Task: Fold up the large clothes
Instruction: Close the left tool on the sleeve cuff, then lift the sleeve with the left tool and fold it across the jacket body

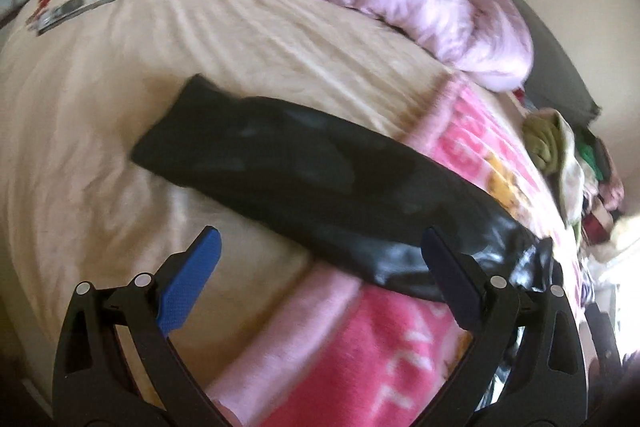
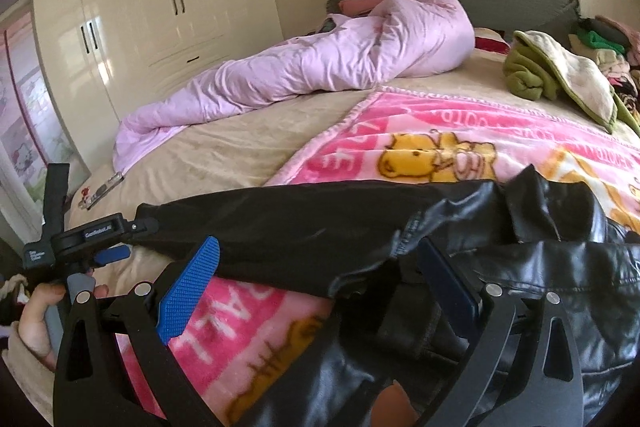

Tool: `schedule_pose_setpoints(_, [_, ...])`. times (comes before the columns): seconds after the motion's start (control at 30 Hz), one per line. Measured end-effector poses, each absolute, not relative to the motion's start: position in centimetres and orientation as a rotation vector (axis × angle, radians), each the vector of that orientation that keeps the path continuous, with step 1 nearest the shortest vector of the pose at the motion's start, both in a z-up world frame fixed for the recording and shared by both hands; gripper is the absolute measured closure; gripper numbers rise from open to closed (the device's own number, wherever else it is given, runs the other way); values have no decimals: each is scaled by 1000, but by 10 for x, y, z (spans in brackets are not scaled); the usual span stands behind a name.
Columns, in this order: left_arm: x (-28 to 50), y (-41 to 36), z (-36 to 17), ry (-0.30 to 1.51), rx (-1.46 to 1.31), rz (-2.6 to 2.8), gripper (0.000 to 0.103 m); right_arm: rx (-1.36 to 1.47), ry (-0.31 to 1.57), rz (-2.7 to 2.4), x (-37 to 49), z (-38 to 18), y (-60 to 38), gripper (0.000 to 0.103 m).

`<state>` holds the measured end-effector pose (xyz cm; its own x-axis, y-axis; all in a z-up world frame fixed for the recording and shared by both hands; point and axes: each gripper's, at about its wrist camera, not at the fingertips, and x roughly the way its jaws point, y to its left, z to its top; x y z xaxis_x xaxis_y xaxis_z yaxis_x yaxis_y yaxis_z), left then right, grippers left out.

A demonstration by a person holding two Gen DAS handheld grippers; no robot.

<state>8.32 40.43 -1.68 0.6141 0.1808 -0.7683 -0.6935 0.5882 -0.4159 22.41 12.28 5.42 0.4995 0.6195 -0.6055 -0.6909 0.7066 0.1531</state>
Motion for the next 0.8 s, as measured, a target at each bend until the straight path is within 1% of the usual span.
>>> schedule_pose_setpoints(0.2, [74, 440, -46, 696, -981, 569, 9, -102, 700, 792, 228, 47, 131, 4])
schedule_pose_setpoints(0.37, [72, 457, -72, 643, -1084, 596, 9, -67, 743, 778, 236, 37, 121, 4])
schedule_pose_setpoints(0.43, [73, 459, -73, 616, -1074, 612, 11, -49, 759, 770, 239, 34, 114, 4])
schedule_pose_setpoints(0.47, [73, 459, -73, 613, -1067, 627, 19, -42, 764, 766, 240, 33, 110, 4])
schedule_pose_setpoints(0.5, [73, 459, -72, 608, -1058, 644, 43, -36, 768, 761, 242, 32, 106, 4])
schedule_pose_setpoints(0.57, [73, 460, -72, 586, -1070, 642, 75, -38, 768, 745, 244, 30, 99, 4])
schedule_pose_setpoints(0.6, [73, 460, -74, 574, -1093, 622, 81, -38, 765, 734, 245, 30, 94, 4])
schedule_pose_setpoints(0.7, [74, 462, -70, 535, -1104, 595, 94, -20, 766, 711, 247, 32, 76, 4])
schedule_pose_setpoints(0.77, [73, 456, -57, 488, -1092, 576, 101, 0, 761, 701, 247, 34, 63, 4])
schedule_pose_setpoints(0.8, [75, 454, -50, 473, -1081, 565, 102, 10, 757, 693, 247, 35, 55, 4])
